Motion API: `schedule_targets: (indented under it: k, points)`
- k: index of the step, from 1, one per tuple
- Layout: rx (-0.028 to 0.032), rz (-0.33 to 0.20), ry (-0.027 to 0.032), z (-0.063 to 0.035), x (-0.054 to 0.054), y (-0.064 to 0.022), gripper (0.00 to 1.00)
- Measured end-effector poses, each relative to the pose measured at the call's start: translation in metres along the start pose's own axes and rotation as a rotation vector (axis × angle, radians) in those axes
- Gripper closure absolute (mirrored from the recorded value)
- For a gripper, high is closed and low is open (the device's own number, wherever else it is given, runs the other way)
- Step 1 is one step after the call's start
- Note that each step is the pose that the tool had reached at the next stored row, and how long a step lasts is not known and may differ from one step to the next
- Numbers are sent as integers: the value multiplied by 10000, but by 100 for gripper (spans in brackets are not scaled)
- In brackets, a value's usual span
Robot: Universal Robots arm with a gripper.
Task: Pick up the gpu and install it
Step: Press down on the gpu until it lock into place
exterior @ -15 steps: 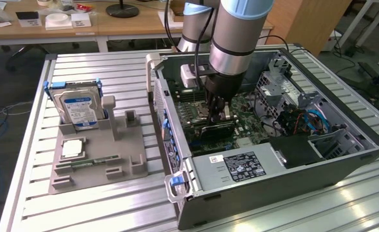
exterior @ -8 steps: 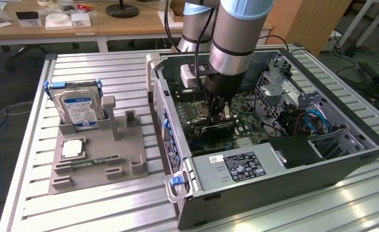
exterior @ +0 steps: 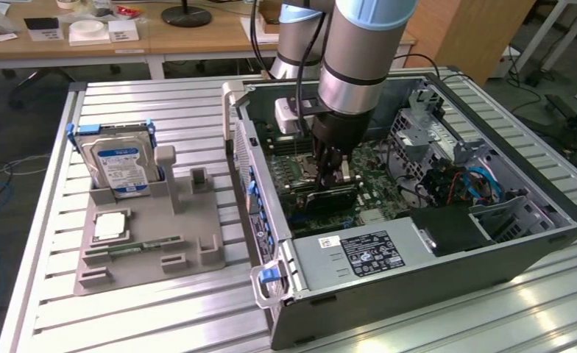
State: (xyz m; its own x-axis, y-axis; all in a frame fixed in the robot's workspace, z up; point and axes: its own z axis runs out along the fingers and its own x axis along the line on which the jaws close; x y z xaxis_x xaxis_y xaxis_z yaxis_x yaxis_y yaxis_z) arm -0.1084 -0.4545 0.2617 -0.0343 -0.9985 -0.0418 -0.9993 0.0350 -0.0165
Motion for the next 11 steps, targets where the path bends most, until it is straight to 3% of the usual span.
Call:
schedule_targets:
  k: [6,11]
  points:
    - [2,1,-7,-4,-1,0,89]
    - [1,0,12,-72,-3,-1,89]
